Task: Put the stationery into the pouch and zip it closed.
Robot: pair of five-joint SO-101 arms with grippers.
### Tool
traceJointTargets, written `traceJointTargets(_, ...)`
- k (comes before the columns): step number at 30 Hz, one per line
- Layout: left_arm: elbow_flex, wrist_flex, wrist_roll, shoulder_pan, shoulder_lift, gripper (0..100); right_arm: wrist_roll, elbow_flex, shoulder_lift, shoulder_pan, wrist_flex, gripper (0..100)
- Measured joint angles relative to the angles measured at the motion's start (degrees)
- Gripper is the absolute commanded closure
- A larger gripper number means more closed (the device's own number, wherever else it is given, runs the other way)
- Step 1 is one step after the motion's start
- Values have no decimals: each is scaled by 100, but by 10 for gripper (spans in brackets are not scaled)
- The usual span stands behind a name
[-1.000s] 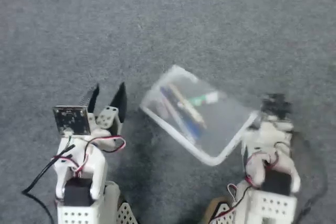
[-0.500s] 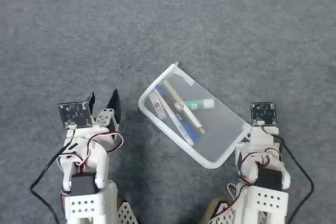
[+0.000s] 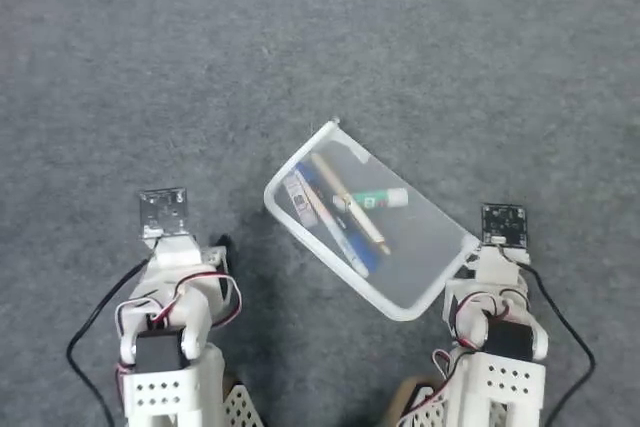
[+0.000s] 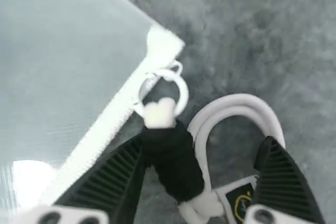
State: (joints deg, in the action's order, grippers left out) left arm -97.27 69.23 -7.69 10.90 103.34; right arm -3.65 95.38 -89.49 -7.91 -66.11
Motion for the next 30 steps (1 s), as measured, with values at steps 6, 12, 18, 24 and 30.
traceJointTargets(6,0,273,-132,229,0,987,264,0,-26,-35,-26,945)
traceJointTargets(12,0,273,-1495,1811,0,987,299,0,-35,0,-26,890)
traceJointTargets(18,0,334,-2374,2804,0,987,299,0,-35,0,-26,890)
traceJointTargets(24,0,334,-2418,2470,0,987,299,0,-35,0,-26,890)
traceJointTargets(30,0,334,-2435,1073,0,987,299,0,-35,0,-26,890)
